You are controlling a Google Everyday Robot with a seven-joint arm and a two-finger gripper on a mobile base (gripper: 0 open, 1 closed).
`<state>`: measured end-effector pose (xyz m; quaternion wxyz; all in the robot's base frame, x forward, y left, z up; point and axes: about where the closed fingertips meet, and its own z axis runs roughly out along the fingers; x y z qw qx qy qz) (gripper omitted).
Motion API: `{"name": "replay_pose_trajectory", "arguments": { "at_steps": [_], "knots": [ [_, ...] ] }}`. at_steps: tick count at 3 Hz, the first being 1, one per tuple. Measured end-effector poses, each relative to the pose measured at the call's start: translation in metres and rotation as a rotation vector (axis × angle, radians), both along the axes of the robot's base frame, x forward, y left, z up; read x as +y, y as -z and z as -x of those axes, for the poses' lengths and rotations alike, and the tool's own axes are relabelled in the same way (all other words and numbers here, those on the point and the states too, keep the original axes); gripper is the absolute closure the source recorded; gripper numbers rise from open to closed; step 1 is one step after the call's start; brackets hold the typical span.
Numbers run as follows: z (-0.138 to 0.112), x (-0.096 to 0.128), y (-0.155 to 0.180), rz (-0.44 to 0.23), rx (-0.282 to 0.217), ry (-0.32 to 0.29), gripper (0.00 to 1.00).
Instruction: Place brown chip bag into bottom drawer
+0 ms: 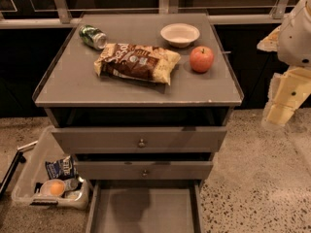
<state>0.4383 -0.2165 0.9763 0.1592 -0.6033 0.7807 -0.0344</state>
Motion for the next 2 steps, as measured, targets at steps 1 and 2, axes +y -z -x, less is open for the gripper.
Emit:
{"name": "replay_pose_trajectory", "arguments": {
  "at_steps": [1, 2],
  "knots": [
    [-0.006, 0.007, -0.004, -0.012, -0.02, 0.002, 0.0],
    [-0.021, 0.034, -0.01, -0.039, -0.08, -0.001, 0.0]
  ]
}}
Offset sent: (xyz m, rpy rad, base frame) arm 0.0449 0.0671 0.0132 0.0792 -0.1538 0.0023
